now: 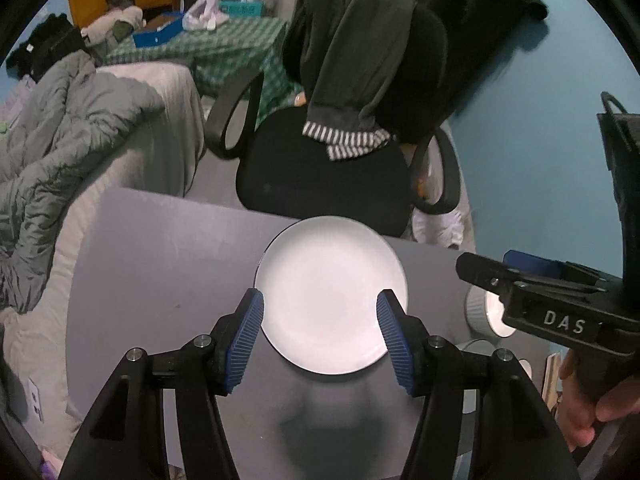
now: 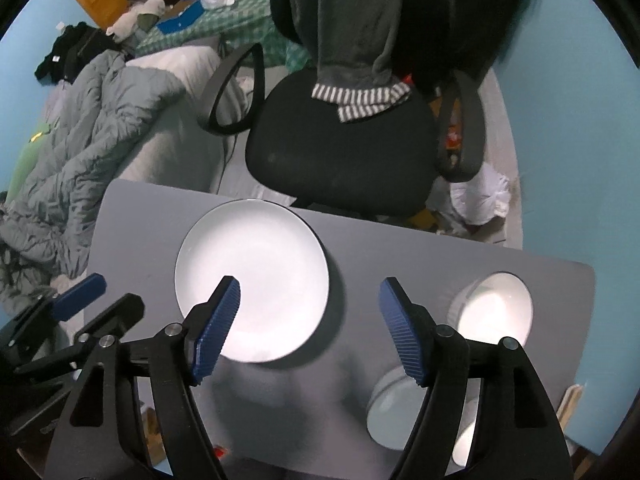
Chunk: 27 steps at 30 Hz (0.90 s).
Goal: Organize plates and bowls
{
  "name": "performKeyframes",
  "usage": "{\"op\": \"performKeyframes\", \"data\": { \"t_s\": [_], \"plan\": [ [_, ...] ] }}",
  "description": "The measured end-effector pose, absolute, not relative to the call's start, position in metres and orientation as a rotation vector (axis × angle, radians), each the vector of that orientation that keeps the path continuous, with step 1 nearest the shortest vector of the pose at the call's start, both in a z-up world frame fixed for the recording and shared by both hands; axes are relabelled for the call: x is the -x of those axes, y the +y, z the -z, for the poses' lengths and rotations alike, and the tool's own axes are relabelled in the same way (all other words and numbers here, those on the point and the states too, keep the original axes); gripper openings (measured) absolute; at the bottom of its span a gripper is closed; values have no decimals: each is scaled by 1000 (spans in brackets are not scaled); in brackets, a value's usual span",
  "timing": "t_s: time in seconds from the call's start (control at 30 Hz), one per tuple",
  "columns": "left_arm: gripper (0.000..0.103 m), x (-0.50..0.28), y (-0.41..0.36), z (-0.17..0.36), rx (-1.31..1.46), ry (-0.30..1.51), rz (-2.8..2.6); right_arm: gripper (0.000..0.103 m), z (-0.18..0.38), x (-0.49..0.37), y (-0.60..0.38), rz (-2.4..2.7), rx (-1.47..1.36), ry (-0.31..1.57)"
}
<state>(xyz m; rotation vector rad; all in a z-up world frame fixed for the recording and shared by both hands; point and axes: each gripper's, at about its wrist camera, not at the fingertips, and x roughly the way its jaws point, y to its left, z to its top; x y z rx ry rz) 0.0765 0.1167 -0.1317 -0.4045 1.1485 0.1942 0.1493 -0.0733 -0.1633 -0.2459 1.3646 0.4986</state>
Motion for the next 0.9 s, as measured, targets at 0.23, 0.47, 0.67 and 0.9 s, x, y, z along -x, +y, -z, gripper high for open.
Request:
{"op": "performKeyframes", "data": {
  "t_s": [0.23,0.47,0.67,0.9],
  "plan": [
    [71,-51,100,90,355,1050,-183,72,125,-131,-88,-473,214,1295],
    [73,-30,92,62,345,1000,-181,72,88,-108,-103,-452,167,1227],
    [75,-11,83,42,280,968,-169,72,64,-86,-114,-422,154,1170],
    [84,13,77,18,245,906,-153,72,42,-68,-128,-385,141,1119]
  ]
}}
